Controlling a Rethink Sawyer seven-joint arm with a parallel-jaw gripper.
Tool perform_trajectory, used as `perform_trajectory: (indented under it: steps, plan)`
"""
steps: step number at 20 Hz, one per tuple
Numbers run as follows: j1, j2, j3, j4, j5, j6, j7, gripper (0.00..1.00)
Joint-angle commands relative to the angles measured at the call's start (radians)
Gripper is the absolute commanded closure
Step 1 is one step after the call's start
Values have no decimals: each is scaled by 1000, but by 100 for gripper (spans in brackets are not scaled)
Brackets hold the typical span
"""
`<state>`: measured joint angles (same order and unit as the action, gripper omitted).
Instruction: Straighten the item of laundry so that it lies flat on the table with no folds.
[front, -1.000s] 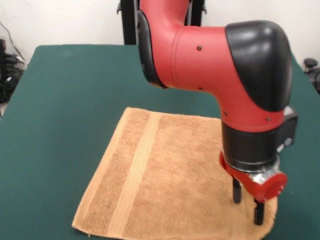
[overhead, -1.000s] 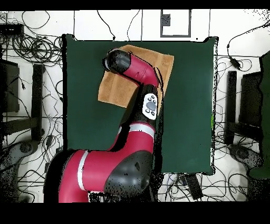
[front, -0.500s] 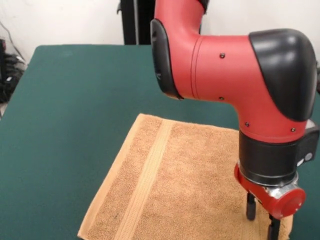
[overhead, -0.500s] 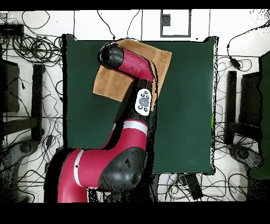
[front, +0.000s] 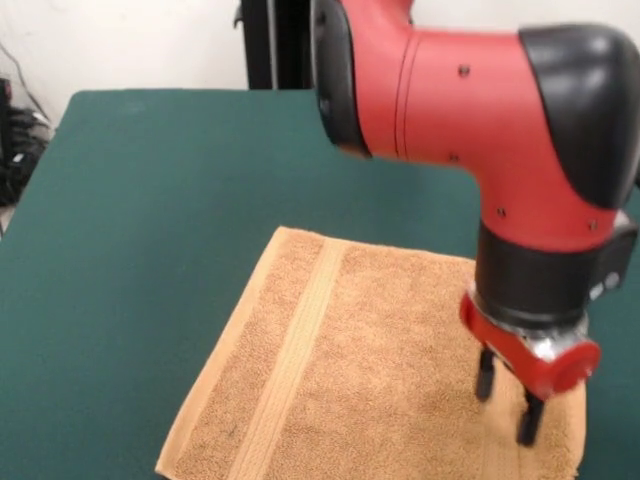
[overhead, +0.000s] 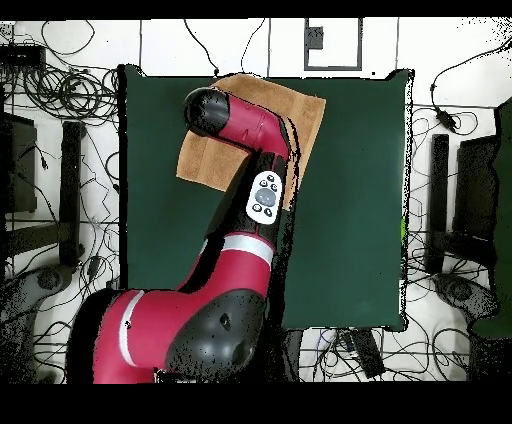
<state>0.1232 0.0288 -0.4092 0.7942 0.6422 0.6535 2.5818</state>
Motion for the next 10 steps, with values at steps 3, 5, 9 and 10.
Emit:
perform_trajectory:
  steps: [3, 5, 9, 10]
  plan:
    - [-10, -274, -120, 212, -133, 406, 102, 0]
    - [-21, -312, -127, 198, -164, 474, 78, 0]
    - [-58, -365, -111, 167, -200, 556, 47, 0]
    - [-69, -374, -103, 163, -211, 554, 29, 0]
